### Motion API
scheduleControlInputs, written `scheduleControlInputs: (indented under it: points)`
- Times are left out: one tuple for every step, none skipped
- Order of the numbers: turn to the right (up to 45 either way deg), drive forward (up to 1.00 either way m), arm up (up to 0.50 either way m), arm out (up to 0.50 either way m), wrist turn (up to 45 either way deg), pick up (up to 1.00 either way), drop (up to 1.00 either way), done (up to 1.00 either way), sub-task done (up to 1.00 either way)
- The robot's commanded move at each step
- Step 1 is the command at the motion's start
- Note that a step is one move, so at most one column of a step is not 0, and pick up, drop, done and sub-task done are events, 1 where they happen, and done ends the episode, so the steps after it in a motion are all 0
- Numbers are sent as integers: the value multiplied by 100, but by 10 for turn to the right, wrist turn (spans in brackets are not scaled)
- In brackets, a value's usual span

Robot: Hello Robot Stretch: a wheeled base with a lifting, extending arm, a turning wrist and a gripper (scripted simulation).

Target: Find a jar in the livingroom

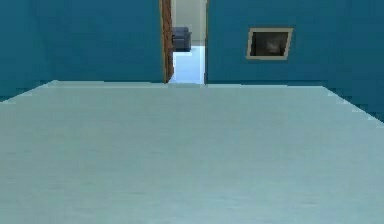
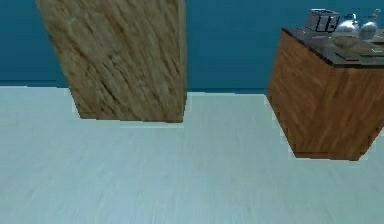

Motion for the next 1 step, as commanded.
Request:
scheduleControlInputs:
  points:
    - [0, 100, 0, 0, 0, 0, 0, 0, 0]
